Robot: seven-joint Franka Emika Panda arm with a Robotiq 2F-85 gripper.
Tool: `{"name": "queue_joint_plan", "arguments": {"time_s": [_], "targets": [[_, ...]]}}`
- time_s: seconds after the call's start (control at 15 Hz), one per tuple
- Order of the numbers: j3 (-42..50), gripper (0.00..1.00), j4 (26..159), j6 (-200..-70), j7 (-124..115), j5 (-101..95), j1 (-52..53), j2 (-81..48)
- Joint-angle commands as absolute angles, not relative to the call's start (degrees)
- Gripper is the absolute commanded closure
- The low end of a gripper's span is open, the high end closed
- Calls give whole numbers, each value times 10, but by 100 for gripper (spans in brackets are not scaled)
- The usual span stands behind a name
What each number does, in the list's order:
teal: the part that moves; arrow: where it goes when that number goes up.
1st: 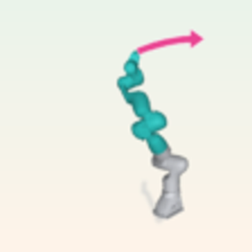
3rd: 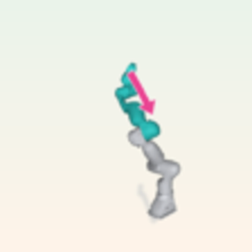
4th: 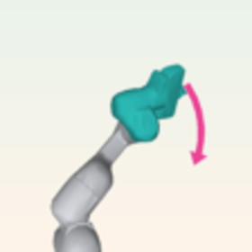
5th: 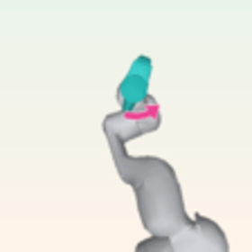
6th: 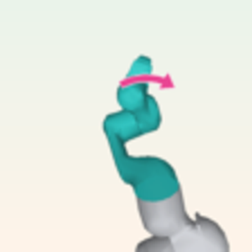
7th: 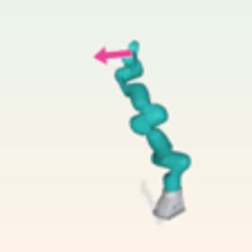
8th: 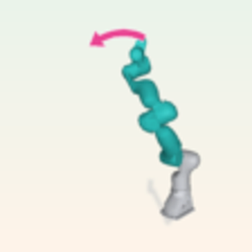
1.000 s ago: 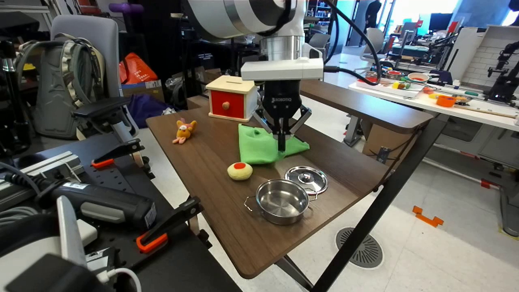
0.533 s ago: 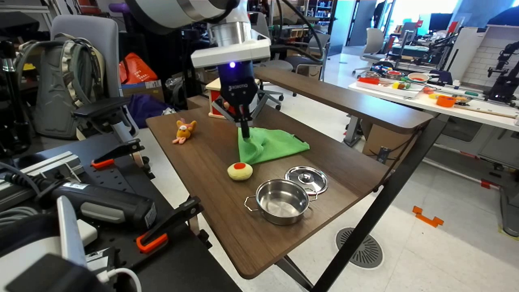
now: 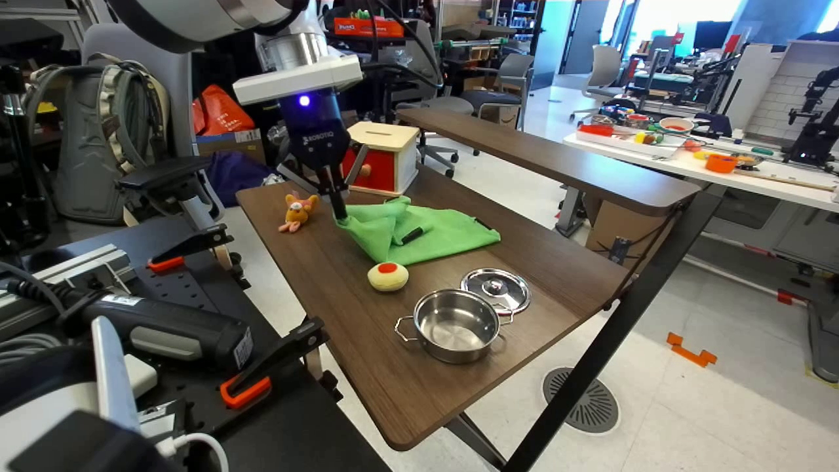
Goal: Unfold the green cloth
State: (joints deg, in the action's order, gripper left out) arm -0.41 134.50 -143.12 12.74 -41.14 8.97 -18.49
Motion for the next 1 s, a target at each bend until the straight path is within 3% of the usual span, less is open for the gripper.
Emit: {"name": "queue_joint_plan", "arguments": {"time_s": [0.0, 0.93], "targets": [[-27, 99, 1389, -1428, 124, -436, 92, -153], [-64, 99, 1362, -1395, 303, -323, 50, -196]]}}
